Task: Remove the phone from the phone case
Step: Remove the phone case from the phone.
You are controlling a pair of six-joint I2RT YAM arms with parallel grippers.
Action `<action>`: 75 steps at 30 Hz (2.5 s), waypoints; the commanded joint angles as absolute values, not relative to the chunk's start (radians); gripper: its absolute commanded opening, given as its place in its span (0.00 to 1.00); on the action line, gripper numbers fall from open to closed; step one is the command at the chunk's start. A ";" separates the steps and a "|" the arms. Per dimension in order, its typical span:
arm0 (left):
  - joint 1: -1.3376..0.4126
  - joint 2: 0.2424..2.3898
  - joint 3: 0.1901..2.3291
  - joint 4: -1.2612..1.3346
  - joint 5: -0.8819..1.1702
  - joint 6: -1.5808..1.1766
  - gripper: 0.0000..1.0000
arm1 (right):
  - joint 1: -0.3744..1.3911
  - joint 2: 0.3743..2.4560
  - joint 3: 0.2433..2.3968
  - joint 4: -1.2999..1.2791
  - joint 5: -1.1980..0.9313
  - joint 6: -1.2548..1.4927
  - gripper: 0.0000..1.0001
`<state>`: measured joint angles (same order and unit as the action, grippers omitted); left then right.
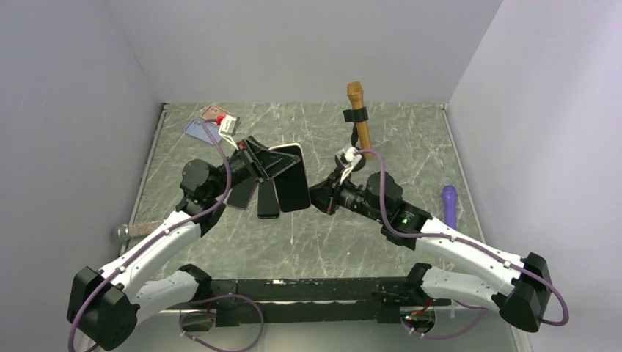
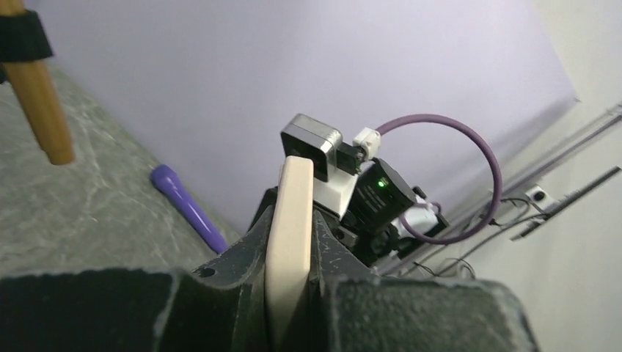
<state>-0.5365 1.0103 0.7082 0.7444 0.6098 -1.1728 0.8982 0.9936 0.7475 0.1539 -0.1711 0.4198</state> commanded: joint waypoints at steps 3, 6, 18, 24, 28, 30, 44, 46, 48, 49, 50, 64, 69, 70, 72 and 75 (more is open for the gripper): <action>-0.587 0.914 0.715 0.761 0.470 -1.207 0.00 | 0.844 0.898 0.681 0.280 0.020 0.509 0.20; -0.588 0.918 0.678 0.858 0.391 -1.254 0.00 | 0.844 0.877 0.657 0.299 -0.055 0.555 0.27; -0.577 0.817 0.724 0.589 0.388 -1.080 0.00 | 0.830 0.736 0.710 0.004 -0.148 0.693 0.58; -0.572 0.766 0.703 0.523 0.397 -1.053 0.00 | 0.829 0.707 0.720 0.032 -0.292 0.743 0.55; -0.570 0.781 0.691 0.549 0.413 -1.078 0.00 | 0.829 0.794 0.739 0.164 -0.455 0.806 0.31; -0.569 0.788 0.691 0.554 0.419 -1.086 0.00 | 0.829 0.830 0.729 0.246 -0.507 0.846 0.28; -0.568 0.823 0.677 0.595 0.450 -1.121 0.00 | 0.831 0.908 0.655 0.460 -0.590 0.928 0.26; -0.568 0.826 0.678 0.593 0.452 -1.122 0.00 | 0.831 0.909 0.646 0.477 -0.593 0.937 0.26; -0.568 0.826 0.678 0.593 0.455 -1.121 0.00 | 0.830 0.911 0.640 0.489 -0.599 0.942 0.26; -0.568 0.825 0.678 0.588 0.456 -1.119 0.00 | 0.829 0.909 0.642 0.481 -0.603 0.936 0.26; -0.568 0.822 0.679 0.580 0.454 -1.114 0.00 | 0.830 0.901 0.646 0.461 -0.598 0.927 0.26; -0.562 0.805 0.704 0.508 0.453 -1.080 0.00 | 0.830 0.837 0.681 0.322 -0.566 0.841 0.33; -0.561 0.818 0.682 0.562 0.463 -1.129 0.00 | 0.830 0.863 0.666 0.358 -0.577 0.857 0.38; -0.560 0.820 0.681 0.567 0.464 -1.132 0.00 | 0.831 0.866 0.665 0.361 -0.579 0.859 0.38; -0.561 0.826 0.680 0.570 0.468 -1.136 0.00 | 0.831 0.869 0.663 0.373 -0.586 0.866 0.37; -0.560 0.836 0.667 0.603 0.466 -1.160 0.00 | 0.830 0.878 0.654 0.413 -0.603 0.886 0.32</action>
<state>-0.5644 0.8333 0.6647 0.4671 0.4603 -1.1027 0.8265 0.8742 0.6456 0.3092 -0.5655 0.8604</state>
